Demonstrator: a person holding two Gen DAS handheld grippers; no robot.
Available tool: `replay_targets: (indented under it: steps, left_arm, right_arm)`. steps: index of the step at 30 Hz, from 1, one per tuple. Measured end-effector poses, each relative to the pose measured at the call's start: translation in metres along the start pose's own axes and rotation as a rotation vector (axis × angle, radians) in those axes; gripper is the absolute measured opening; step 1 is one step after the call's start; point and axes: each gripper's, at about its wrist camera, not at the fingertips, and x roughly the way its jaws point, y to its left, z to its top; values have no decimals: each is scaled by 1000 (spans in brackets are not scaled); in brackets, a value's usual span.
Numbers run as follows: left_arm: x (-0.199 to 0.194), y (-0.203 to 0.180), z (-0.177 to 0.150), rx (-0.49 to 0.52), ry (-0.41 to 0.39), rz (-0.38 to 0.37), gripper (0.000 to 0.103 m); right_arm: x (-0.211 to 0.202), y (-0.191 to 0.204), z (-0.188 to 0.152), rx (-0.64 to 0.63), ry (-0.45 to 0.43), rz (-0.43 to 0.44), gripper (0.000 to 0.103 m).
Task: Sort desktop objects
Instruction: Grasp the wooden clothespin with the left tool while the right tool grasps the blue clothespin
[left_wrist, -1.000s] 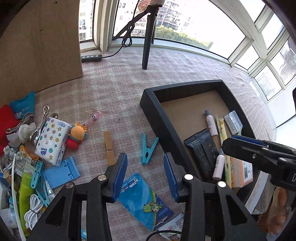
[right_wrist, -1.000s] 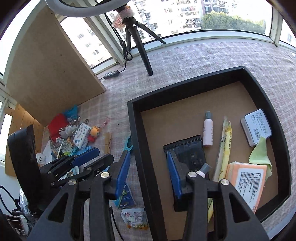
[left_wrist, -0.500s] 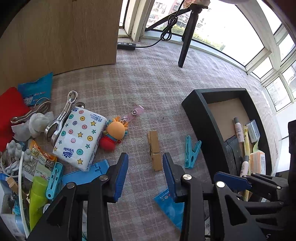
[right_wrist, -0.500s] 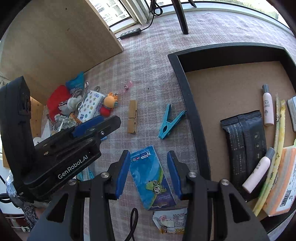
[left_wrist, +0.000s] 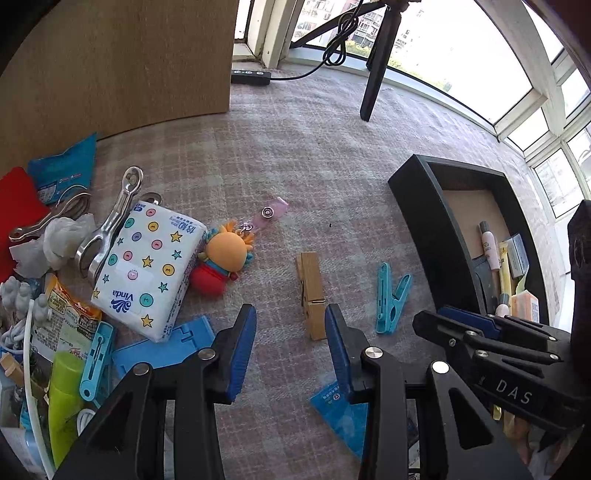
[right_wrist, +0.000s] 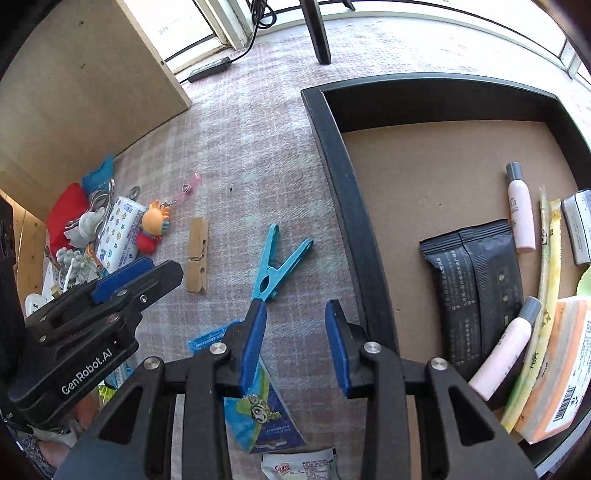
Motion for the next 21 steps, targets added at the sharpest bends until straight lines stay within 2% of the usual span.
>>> replay_targets:
  steps: [4,8,17,21]
  left_arm:
    - [6,-9,2,36,6,24,36]
    - [17,-15,4,51,23,42,36]
    - [25,-22,11,104,8,90,35]
    - [27,-22,13,132,-20,140,20]
  right_arm:
    - [-2,-18,13,58,-23,-45,34]
    - [1,-15,17,98,9,29,36]
    - [27,8,26,137,63,77,36]
    - [30,14,31,105,54,59,35]
